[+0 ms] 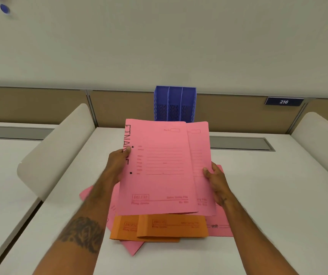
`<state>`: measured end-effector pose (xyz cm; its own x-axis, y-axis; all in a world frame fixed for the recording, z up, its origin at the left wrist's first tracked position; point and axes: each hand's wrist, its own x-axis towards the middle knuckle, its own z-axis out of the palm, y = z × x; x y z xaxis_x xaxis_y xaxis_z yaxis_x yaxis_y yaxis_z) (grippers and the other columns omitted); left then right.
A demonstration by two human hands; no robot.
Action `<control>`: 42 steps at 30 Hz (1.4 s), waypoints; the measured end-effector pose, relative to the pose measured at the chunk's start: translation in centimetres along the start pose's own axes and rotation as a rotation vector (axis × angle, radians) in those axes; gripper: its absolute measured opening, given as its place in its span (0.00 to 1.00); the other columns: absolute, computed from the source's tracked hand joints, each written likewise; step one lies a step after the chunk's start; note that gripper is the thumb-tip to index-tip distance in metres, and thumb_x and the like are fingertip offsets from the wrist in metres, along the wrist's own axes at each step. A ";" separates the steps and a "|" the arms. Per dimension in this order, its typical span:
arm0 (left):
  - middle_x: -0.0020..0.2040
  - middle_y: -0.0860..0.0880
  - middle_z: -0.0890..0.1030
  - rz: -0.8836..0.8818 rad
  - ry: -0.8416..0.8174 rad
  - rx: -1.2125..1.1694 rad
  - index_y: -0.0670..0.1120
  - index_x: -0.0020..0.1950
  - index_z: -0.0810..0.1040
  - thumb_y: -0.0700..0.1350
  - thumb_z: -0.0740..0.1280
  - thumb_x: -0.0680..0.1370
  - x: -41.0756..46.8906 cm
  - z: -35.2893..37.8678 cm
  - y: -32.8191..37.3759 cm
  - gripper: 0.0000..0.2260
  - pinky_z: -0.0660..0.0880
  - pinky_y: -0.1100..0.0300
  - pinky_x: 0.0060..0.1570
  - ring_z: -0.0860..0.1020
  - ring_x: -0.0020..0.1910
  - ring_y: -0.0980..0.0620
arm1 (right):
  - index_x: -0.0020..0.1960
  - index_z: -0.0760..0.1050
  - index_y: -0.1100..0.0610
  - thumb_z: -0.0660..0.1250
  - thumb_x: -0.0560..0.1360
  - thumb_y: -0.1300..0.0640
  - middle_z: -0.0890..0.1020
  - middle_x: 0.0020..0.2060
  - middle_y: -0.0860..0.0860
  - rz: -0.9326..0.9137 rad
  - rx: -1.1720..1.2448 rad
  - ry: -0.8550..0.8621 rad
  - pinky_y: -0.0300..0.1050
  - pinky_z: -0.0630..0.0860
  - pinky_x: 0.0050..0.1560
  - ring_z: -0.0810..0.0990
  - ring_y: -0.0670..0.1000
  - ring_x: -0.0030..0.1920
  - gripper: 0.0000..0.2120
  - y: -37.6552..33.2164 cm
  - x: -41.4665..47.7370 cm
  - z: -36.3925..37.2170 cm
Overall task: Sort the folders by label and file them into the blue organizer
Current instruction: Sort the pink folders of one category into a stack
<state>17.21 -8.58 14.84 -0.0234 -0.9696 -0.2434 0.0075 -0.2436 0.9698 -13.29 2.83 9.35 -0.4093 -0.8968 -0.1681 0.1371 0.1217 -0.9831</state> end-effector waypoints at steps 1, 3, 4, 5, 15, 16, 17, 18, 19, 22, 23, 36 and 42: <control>0.47 0.42 0.86 0.001 -0.031 -0.007 0.42 0.54 0.82 0.48 0.64 0.82 -0.3 0.5 -0.4 0.11 0.82 0.47 0.46 0.85 0.45 0.42 | 0.66 0.72 0.48 0.61 0.81 0.54 0.82 0.53 0.46 0.005 0.008 -0.015 0.56 0.83 0.45 0.85 0.53 0.47 0.14 0.0 -0.2 0.0; 0.50 0.42 0.86 -0.010 -0.100 -0.026 0.42 0.57 0.81 0.47 0.63 0.82 -0.6 1.5 -1.1 0.11 0.82 0.44 0.49 0.85 0.48 0.40 | 0.67 0.72 0.48 0.59 0.82 0.53 0.83 0.55 0.51 0.011 0.020 -0.047 0.61 0.82 0.49 0.85 0.56 0.50 0.14 0.0 -0.7 0.0; 0.51 0.41 0.85 -0.017 -0.133 -0.041 0.42 0.60 0.79 0.47 0.62 0.82 -0.6 1.9 -1.4 0.12 0.82 0.43 0.50 0.84 0.50 0.40 | 0.67 0.72 0.48 0.59 0.82 0.52 0.84 0.55 0.52 0.008 0.023 -0.060 0.61 0.81 0.50 0.85 0.57 0.51 0.14 -0.1 -0.9 0.0; 0.53 0.41 0.85 -0.020 -0.163 -0.060 0.42 0.62 0.77 0.45 0.61 0.83 -0.7 2.4 -1.6 0.12 0.81 0.43 0.50 0.84 0.51 0.39 | 0.66 0.73 0.49 0.58 0.82 0.51 0.84 0.54 0.53 0.003 0.026 -0.070 0.61 0.81 0.50 0.85 0.57 0.51 0.14 -0.2 -1.2 0.0; 0.52 0.48 0.85 0.110 -0.204 0.087 0.55 0.61 0.73 0.47 0.56 0.84 -0.9 5.6 -2.6 0.10 0.82 0.52 0.39 0.85 0.45 0.48 | 0.56 0.73 0.52 0.52 0.81 0.38 0.84 0.48 0.57 0.021 -0.045 -0.052 0.50 0.81 0.41 0.85 0.58 0.43 0.20 0.0 -3.1 -1.1; 0.53 0.49 0.84 0.134 -0.207 0.110 0.55 0.63 0.72 0.47 0.56 0.84 -0.9 6.0 -2.6 0.11 0.82 0.53 0.39 0.85 0.46 0.49 | 0.56 0.74 0.49 0.51 0.80 0.36 0.84 0.48 0.55 0.020 -0.057 -0.056 0.50 0.82 0.41 0.85 0.57 0.45 0.22 0.1 -3.2 -1.2; 0.53 0.49 0.84 0.159 -0.214 0.127 0.54 0.65 0.72 0.47 0.56 0.84 -0.9 6.3 -2.6 0.11 0.81 0.55 0.39 0.85 0.46 0.50 | 0.57 0.75 0.45 0.49 0.79 0.34 0.85 0.49 0.53 0.016 -0.061 -0.070 0.51 0.82 0.42 0.85 0.56 0.47 0.22 0.1 -3.3 -1.4; 0.54 0.50 0.83 0.183 -0.224 0.143 0.55 0.65 0.71 0.47 0.56 0.84 -0.9 6.7 -2.6 0.12 0.81 0.57 0.38 0.85 0.45 0.51 | 0.58 0.75 0.42 0.49 0.79 0.33 0.85 0.50 0.51 0.010 -0.060 -0.087 0.52 0.83 0.43 0.85 0.56 0.48 0.22 0.1 -3.3 -1.5; 0.54 0.51 0.83 0.203 -0.230 0.163 0.55 0.65 0.71 0.47 0.56 0.83 -0.9 7.2 -2.7 0.12 0.81 0.57 0.38 0.85 0.46 0.52 | 0.60 0.74 0.41 0.50 0.79 0.33 0.84 0.52 0.50 0.005 -0.057 -0.096 0.55 0.83 0.46 0.85 0.56 0.50 0.21 0.1 -3.4 -1.8; 0.59 0.49 0.81 0.216 -0.229 0.200 0.55 0.69 0.69 0.48 0.56 0.83 -0.8 8.3 -3.1 0.14 0.81 0.49 0.49 0.82 0.53 0.48 | 0.67 0.69 0.47 0.61 0.80 0.43 0.83 0.57 0.51 -0.007 -0.049 -0.082 0.58 0.82 0.50 0.84 0.56 0.52 0.18 0.1 -3.3 -2.6; 0.60 0.49 0.80 0.212 -0.234 0.206 0.55 0.71 0.68 0.48 0.56 0.84 -0.7 8.7 -3.3 0.15 0.81 0.48 0.50 0.82 0.54 0.48 | 0.68 0.69 0.49 0.62 0.80 0.45 0.83 0.56 0.51 -0.010 -0.056 -0.061 0.56 0.82 0.49 0.85 0.55 0.51 0.18 0.2 -3.3 -3.1; 0.58 0.47 0.82 -0.053 -0.543 0.250 0.55 0.67 0.70 0.40 0.65 0.79 -2.6 19.7 -5.3 0.18 0.79 0.49 0.47 0.82 0.55 0.45 | 0.65 0.72 0.52 0.63 0.79 0.46 0.83 0.55 0.53 0.026 -0.114 0.150 0.62 0.80 0.53 0.84 0.57 0.51 0.17 0.1 -1.6 -16.5; 0.57 0.47 0.83 0.012 -0.597 0.303 0.59 0.72 0.67 0.41 0.68 0.79 -5.1 30.7 -7.9 0.25 0.81 0.52 0.41 0.84 0.52 0.47 | 0.64 0.74 0.53 0.64 0.79 0.47 0.84 0.53 0.53 0.107 -0.099 0.204 0.61 0.81 0.52 0.85 0.57 0.49 0.16 0.7 0.2 -28.5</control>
<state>-13.41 -1.10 8.77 -0.5752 -0.7729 -0.2681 -0.2678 -0.1318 0.9544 -39.03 14.86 6.54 -0.5722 -0.7733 -0.2734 0.1045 0.2619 -0.9594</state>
